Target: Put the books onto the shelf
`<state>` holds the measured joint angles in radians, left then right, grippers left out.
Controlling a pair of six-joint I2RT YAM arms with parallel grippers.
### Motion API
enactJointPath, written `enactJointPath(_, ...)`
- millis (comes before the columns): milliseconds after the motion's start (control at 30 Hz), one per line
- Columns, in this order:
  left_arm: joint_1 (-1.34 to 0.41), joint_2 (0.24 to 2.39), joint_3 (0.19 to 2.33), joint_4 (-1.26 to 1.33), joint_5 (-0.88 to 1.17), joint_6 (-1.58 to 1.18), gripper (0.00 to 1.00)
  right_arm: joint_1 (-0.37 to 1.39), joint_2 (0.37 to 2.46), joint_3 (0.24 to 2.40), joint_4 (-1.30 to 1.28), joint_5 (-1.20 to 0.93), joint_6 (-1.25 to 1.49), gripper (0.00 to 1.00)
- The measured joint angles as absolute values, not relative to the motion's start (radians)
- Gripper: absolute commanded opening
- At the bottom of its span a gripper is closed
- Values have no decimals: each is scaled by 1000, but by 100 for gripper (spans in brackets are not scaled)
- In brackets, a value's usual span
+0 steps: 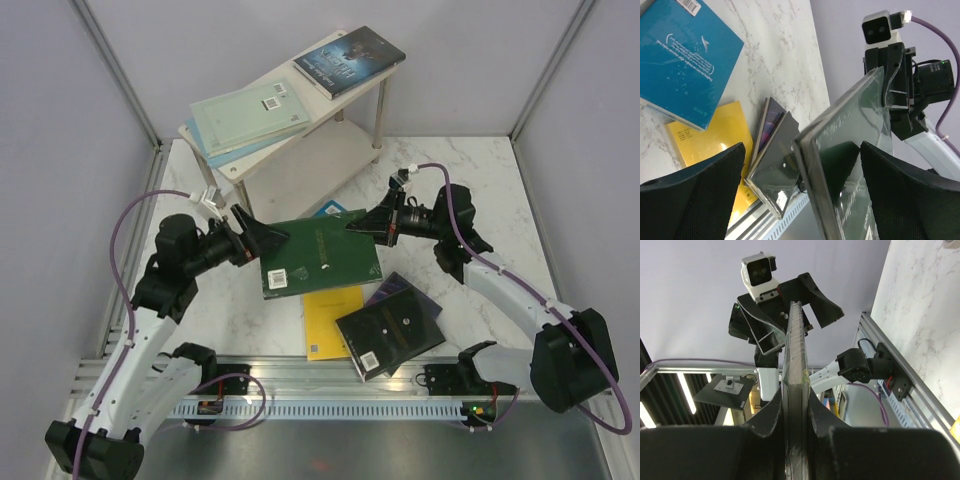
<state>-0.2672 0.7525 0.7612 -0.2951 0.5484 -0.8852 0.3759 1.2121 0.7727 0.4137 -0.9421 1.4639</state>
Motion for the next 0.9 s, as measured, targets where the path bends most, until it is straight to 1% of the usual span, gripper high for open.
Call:
enactJointPath(33, -267, 752, 756, -280, 554, -895, 91, 388, 1222, 773, 429, -941, 1474, 0)
enactJointPath(67, -267, 752, 754, -272, 558, -900, 79, 398, 1234, 773, 446, -941, 1483, 0)
enactJointPath(133, -267, 752, 751, -254, 564, -916, 65, 412, 1254, 773, 470, -939, 1498, 0)
enactJointPath(167, -267, 752, 751, -244, 570, -925, 46, 415, 1265, 773, 481, -939, 1504, 0)
enactJointPath(233, -268, 750, 752, -223, 576, -949, 28, 415, 1287, 772, 501, -939, 1505, 0)
enactJointPath(267, -265, 747, 753, -209, 580, -974, 10, 414, 1299, 772, 510, -945, 1505, 0)
enactJointPath(300, -263, 742, 756, -195, 580, -1013, 2, 411, 1315, 772, 528, -950, 1493, 0)
enactJointPath(367, -262, 733, 764, -183, 579, -1060, 2, 410, 1331, 772, 559, -955, 1488, 0)
enactJointPath(400, -262, 729, 765, -184, 578, -1067, 2, 411, 1337, 776, 574, -960, 1490, 4)
enactJointPath(433, -261, 726, 766, -185, 577, -1074, 2, 410, 1341, 784, 575, -965, 1488, 11)
enactJointPath(467, -261, 725, 768, -185, 574, -1078, 2, 409, 1347, 797, 565, -970, 1480, 21)
enactJointPath(500, -261, 723, 770, -185, 569, -1082, 2, 408, 1352, 810, 551, -971, 1470, 45)
enactJointPath(533, -261, 722, 774, -186, 561, -1087, 2, 406, 1358, 829, 525, -969, 1462, 61)
enactJointPath(567, -264, 721, 780, -179, 559, -1085, 2, 406, 1363, 846, 479, -946, 1443, 79)
enactJointPath(600, -268, 719, 785, -184, 554, -1079, 2, 406, 1368, 858, 440, -935, 1426, 85)
enactJointPath(667, -273, 712, 788, -215, 534, -1067, 2, 403, 1369, 871, 372, -914, 1386, 95)
enactJointPath(700, -273, 711, 788, -232, 522, -1067, 2, 401, 1368, 871, 344, -906, 1369, 98)
enactJointPath(800, -273, 709, 788, -269, 479, -1067, 2, 382, 1351, 844, 283, -881, 1340, 98)
enactJointPath(900, -273, 698, 788, -288, 440, -1072, 2, 352, 1299, 767, 231, -855, 1329, 98)
